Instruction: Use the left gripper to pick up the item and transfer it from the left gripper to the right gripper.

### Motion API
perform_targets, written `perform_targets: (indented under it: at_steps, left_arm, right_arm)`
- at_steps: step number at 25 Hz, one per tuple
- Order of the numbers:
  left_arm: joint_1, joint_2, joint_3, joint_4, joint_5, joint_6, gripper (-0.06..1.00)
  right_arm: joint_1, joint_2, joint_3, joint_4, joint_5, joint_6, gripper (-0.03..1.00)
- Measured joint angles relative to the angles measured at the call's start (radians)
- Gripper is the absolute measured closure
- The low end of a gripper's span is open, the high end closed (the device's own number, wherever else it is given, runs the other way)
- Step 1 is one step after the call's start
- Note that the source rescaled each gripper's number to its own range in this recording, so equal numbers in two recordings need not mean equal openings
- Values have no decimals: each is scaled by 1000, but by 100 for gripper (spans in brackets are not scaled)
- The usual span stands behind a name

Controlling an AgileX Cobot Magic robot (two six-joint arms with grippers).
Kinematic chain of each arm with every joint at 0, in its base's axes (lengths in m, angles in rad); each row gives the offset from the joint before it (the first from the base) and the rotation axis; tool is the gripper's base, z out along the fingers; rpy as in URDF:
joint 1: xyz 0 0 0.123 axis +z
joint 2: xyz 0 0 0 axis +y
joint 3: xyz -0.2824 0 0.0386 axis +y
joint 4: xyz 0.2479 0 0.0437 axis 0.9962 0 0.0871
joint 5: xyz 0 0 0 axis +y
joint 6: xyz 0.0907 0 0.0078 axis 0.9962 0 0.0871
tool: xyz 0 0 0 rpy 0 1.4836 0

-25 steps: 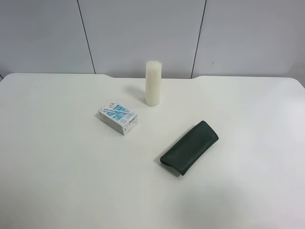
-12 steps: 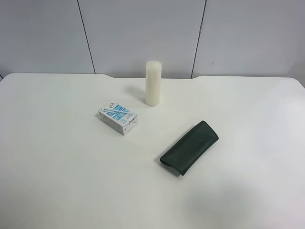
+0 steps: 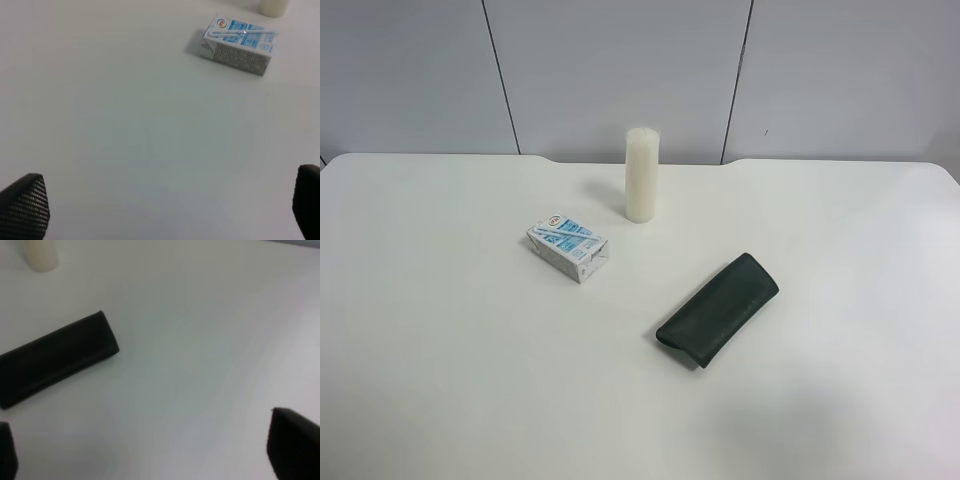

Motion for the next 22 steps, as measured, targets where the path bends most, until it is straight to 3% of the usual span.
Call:
perform_targets:
  at_steps: [6, 22]
  left_arm:
    - [0, 0, 0, 0, 0, 0, -5]
    - [0, 0, 0, 0, 0, 0, -5]
  right_arm:
    - [-123, -11, 1, 0, 1, 0, -3]
    - [-128, -11, 1, 1, 0, 0, -3]
